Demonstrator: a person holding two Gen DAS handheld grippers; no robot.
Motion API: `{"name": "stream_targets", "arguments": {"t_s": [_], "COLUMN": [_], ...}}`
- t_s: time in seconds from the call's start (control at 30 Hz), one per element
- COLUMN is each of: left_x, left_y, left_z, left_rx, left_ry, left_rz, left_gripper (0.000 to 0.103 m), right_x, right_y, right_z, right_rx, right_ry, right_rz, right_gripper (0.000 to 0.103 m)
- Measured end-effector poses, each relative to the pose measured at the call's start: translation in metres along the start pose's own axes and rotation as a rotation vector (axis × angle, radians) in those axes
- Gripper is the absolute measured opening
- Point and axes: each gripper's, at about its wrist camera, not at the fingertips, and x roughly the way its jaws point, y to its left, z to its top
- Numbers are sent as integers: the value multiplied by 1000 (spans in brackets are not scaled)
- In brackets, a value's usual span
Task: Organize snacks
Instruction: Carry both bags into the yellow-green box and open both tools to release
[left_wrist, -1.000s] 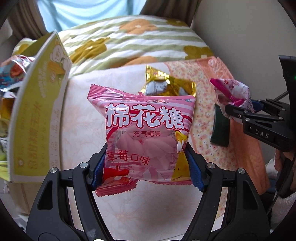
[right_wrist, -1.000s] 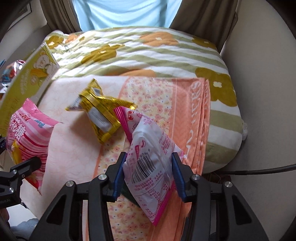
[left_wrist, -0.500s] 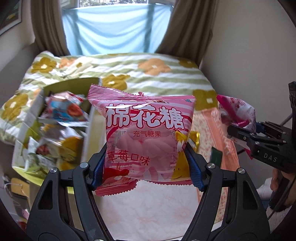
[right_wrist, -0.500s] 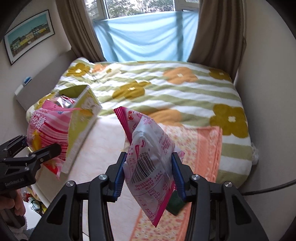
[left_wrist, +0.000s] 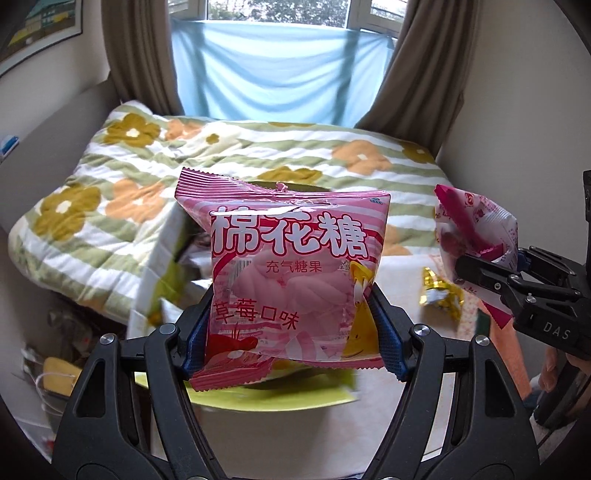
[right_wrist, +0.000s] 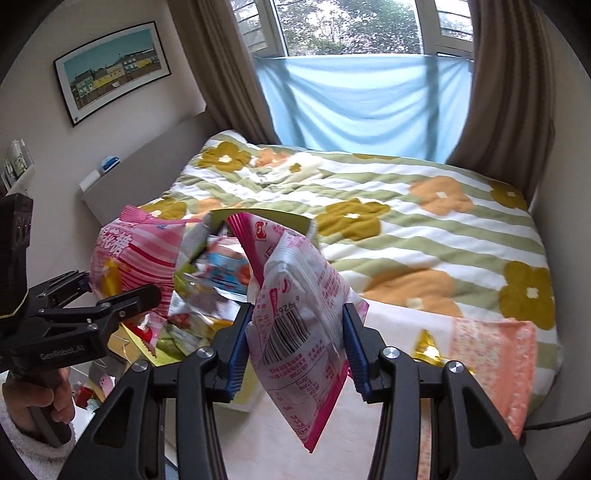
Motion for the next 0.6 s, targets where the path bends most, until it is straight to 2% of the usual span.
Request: {"name": "stream_targets", "arguments": {"t_s": [0.27, 0.5, 0.53, 0.57, 0.6], "left_x": [41, 88, 92, 93, 92], "left_y": [86, 117, 119, 122, 124], "left_z": [3, -1, -1, 1, 2], "left_rx": [25, 66, 75, 83, 83], "left_ry": [95, 214, 227, 231, 221], "left_rz": [-1, -66, -74, -78, -79], "left_gripper": [71, 73, 75, 84, 98], "right_x": [52, 74, 74, 75, 77], "right_y": [65, 95, 95, 97, 99], "right_z": [14, 9, 8, 7, 6], "right_rx": [22, 86, 94, 100, 105], "right_ry": [19, 52, 56, 62, 70], "right_rz": [23, -28, -35, -42, -50], "right_gripper": [43, 43, 43, 43, 43]}}
